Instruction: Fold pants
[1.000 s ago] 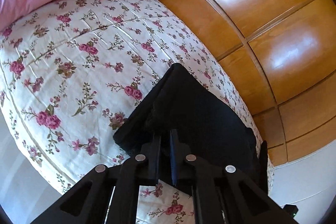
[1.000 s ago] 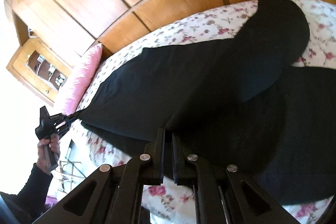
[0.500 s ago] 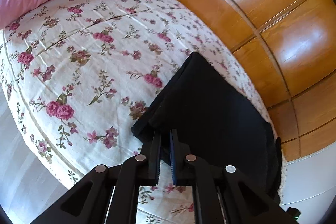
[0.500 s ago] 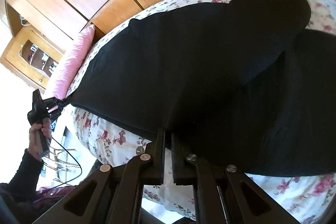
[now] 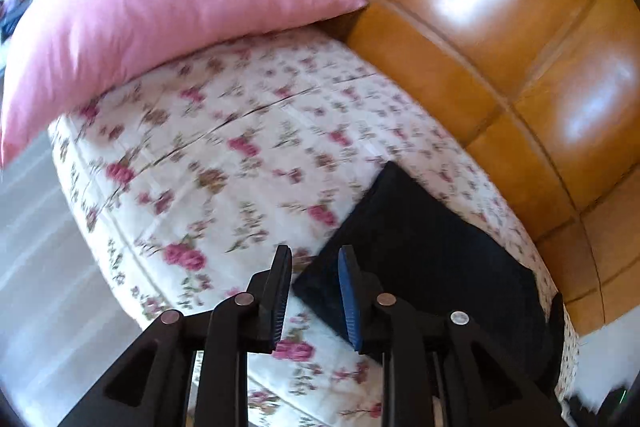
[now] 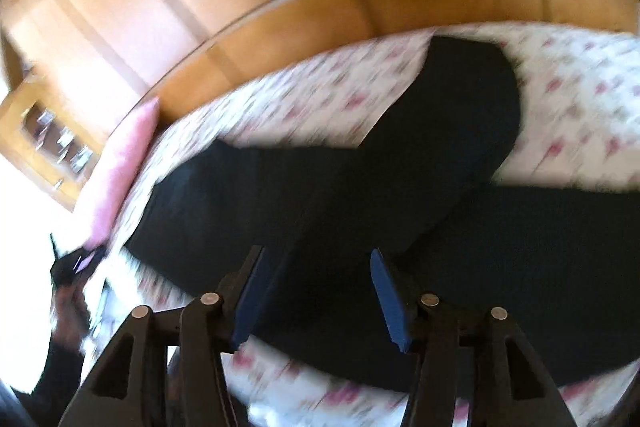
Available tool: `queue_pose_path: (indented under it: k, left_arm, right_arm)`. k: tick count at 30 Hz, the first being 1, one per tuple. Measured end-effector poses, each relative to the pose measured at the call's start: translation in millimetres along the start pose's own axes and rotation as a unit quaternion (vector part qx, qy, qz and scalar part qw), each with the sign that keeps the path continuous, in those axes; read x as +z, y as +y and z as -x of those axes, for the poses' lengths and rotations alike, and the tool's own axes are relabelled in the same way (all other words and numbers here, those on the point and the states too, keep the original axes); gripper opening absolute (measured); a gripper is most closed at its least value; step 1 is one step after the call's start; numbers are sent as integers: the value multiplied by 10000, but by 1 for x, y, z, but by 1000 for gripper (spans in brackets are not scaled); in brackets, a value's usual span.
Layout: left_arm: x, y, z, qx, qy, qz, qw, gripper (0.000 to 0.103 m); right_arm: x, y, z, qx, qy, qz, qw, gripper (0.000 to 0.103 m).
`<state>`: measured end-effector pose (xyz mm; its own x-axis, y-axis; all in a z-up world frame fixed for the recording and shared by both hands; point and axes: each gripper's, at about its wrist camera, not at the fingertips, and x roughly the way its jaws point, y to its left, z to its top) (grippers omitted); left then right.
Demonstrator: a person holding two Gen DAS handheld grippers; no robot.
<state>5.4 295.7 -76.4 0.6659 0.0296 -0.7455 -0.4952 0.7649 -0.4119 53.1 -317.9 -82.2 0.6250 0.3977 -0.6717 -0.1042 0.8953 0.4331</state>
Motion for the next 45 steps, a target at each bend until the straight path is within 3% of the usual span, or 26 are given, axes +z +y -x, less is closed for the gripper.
queue_pose_path:
  k: [2,5,9,12,17,18,19,20,21,25,28,31,38,41,45]
  left_arm:
    - [-6,-19,2,-218,14,-272,9994,24]
    - [-20,-53,-2,-563,184,-779,9952,24]
    - [-48,-100,-15,-1056,487,-1428,9829,24]
    - [-70,-127,-26,-1325,765,-1774,9722,24]
    - [-97,-156,-43,-1524,1172,-2129,9580,25]
    - [-100,-159,-45,-1537,1214,-2166,9564,25]
    - [-104,-162,-45,-1545,1239,-2223,9547,25]
    - [-107,-166,-46,-1554,1262,-2298,9524,25]
    - [-111,-170,-46,-1567,1272,-2377,9501,25]
    - [-118,-181,-48,-1688,1320,-2484,9447,24]
    - [-122,-189,-43,-1825,1304,-2571,9400,25]
    - [-128,-199,-38,-1967,1325,-2712,9328,25]
    - [-150,-225,-28,-2291,1456,-3172,9087,25]
    - [-163,-239,-20,-2475,1511,-3435,8932,25]
    - [-180,-252,-18,-2596,1679,-3612,8798,25]
  right_arm:
    - [34,-7,-15,-339,-87,-88,9993,56]
    - [85,-21,-58,-718,138,-403,9965,58]
    - [128,-36,-110,-1247,420,-627,9893,58]
    - [157,-50,-150,-1829,569,-673,9792,58]
    - [178,-78,-197,-2323,1017,-767,9643,58]
    - [178,-79,-203,-2409,1106,-622,9622,51]
    - [179,-76,-204,-2597,1073,-339,9591,28]
    - [179,-73,-201,-2654,1069,-152,9581,14]
    - [178,-73,-197,-2570,1046,-143,9606,7]
    - [175,-73,-142,-2052,453,-359,9770,6]
    - [165,-72,-78,-1579,-193,-588,9855,6]
    - [145,-69,-10,-1213,-793,-775,9864,6]
    - [70,-88,125,-926,-1921,-1365,9674,6]
    - [34,-106,154,-981,-2114,-1650,9584,6]
    - [-25,-145,169,-1094,-2114,-2375,9418,6]
